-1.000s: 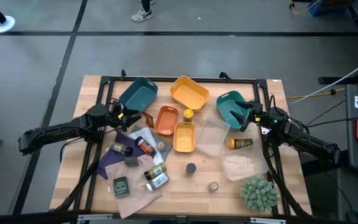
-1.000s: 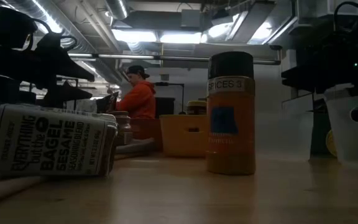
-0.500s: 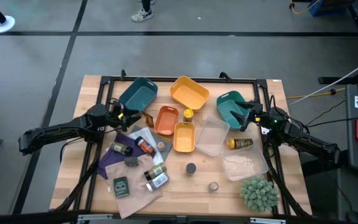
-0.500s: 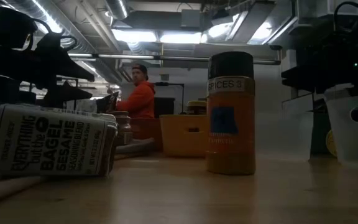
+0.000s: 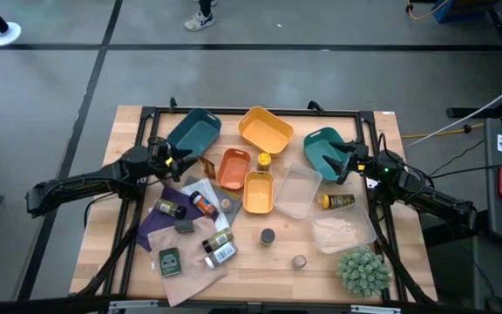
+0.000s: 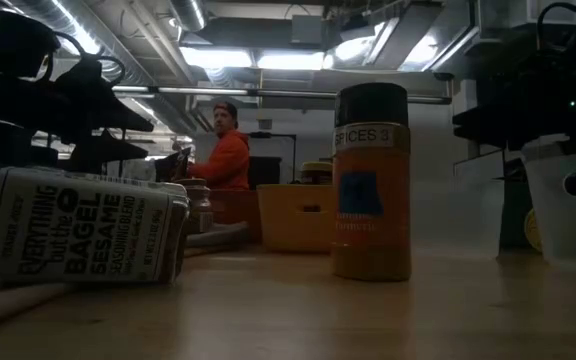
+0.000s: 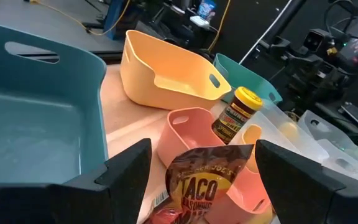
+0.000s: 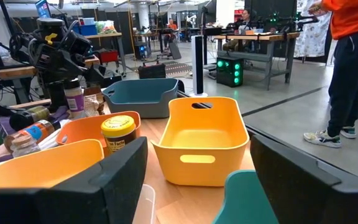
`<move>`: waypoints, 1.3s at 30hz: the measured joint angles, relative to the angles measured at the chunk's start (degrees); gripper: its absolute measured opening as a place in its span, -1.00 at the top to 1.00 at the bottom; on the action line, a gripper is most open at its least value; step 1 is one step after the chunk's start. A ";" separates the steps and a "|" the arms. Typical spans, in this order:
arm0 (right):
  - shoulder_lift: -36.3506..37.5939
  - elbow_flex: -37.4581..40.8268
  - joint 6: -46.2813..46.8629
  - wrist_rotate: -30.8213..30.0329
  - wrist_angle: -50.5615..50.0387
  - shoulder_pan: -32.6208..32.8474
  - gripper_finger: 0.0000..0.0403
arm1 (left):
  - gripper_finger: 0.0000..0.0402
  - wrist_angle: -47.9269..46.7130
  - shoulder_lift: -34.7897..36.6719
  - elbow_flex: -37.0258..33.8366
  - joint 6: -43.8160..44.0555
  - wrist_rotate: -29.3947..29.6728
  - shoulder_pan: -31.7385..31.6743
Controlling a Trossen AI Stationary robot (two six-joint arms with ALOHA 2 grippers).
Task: Sort spices by type
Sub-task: Put the orange seasoning bag into the dark blue bin
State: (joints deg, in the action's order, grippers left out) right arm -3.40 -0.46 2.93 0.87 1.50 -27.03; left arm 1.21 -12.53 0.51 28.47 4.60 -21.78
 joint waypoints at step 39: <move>0.01 0.01 9.00 0.21 8.55 0.01 -0.41 | -0.35 -0.93 -33.42 22.46 -30.16 -7.45 0.04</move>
State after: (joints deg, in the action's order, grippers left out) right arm -3.39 -0.45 11.92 1.08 10.05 -27.02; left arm 0.28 -45.95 22.97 -1.69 -2.85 -21.74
